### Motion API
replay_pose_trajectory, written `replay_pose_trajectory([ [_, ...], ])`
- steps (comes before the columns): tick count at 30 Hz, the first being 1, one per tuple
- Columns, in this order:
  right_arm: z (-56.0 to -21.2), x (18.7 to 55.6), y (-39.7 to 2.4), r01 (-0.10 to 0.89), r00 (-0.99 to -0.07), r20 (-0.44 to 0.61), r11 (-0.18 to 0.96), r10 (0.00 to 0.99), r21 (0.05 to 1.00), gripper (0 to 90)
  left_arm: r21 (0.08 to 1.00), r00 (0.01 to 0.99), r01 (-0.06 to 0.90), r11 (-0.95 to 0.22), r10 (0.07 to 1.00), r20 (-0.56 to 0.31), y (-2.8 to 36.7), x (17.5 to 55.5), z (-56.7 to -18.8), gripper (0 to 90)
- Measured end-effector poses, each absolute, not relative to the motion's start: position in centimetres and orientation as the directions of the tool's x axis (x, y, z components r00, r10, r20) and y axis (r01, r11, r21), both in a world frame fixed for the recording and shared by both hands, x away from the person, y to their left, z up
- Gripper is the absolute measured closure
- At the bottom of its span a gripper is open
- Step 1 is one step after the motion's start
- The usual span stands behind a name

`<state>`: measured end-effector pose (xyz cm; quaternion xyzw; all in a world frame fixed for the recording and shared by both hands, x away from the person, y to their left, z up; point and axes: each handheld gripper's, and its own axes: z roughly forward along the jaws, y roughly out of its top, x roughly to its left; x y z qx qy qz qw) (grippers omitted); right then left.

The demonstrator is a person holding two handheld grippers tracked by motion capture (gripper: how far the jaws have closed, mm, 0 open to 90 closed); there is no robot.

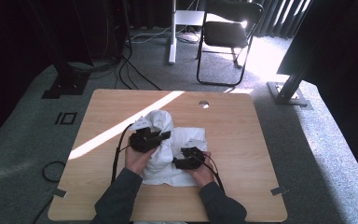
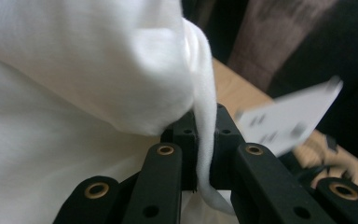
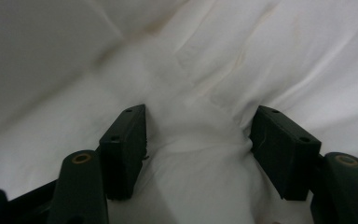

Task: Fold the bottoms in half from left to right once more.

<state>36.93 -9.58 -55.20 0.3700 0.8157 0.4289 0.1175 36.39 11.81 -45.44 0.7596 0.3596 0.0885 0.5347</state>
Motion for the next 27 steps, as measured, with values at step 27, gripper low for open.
replay_pose_trajectory([
  [27, -49.5, 36.8, -16.6, 0.491, -0.585, 0.124, 0.228, 0.802, 0.841, 56.8, 0.766, 0.776, 0.506, -0.396, 0.597, -0.203, 3.5, 35.8, -53.4, 72.8],
])
